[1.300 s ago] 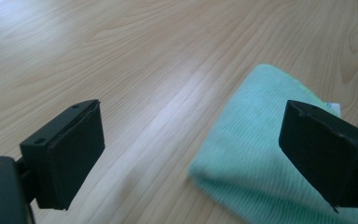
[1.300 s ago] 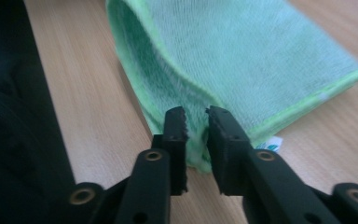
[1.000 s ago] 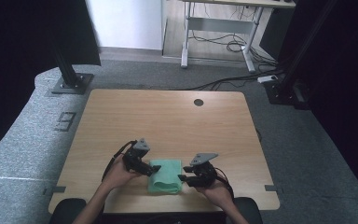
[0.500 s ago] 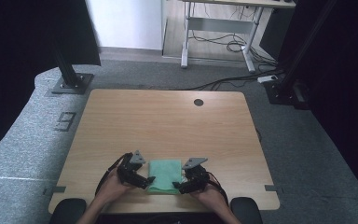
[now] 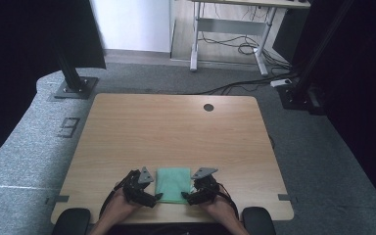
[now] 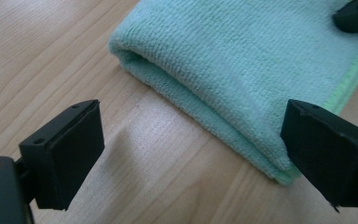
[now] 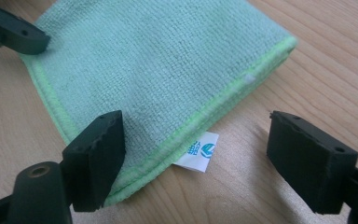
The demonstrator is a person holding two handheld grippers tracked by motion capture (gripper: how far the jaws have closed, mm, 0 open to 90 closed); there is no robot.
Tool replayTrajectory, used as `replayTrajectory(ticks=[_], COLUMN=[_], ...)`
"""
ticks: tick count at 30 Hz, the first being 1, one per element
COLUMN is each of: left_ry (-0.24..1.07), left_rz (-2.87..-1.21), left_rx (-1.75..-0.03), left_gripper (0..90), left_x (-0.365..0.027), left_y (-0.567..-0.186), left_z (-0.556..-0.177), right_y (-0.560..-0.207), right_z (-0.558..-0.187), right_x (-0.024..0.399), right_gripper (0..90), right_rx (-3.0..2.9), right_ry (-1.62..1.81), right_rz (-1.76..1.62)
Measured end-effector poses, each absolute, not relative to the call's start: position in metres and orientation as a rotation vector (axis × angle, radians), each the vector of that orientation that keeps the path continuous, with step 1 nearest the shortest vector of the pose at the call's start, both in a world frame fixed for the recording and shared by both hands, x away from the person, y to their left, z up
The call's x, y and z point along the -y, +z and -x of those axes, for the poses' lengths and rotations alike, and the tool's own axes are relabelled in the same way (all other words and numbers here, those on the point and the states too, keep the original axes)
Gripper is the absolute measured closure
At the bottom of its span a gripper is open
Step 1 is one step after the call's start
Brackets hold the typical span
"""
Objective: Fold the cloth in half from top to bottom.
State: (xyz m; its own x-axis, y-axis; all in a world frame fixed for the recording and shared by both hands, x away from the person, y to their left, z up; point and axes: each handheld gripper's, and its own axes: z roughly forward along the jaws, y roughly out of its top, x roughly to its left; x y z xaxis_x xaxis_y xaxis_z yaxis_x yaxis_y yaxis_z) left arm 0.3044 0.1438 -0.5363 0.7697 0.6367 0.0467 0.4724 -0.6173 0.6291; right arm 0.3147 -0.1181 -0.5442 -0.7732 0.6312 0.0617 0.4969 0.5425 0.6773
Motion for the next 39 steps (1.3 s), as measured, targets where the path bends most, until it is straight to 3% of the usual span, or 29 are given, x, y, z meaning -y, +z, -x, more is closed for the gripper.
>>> replayTrajectory(ticks=[9,39], left_ry=[0.33,0.328], left_rz=[-2.282,-2.219], left_rx=[-0.915,-0.988], left_gripper=[0.0,0.0], left_x=[-0.149,-0.134], left_y=[-0.545,-0.549], left_z=[-0.315,-0.385], right_y=[-0.546,-0.555], right_z=[-0.319,-0.384], right_x=[0.12,0.14], right_gripper=[18.2,11.5], right_rx=[-2.561,-2.406], right_ry=[1.044,1.104], right_rz=[-0.962,-1.058])
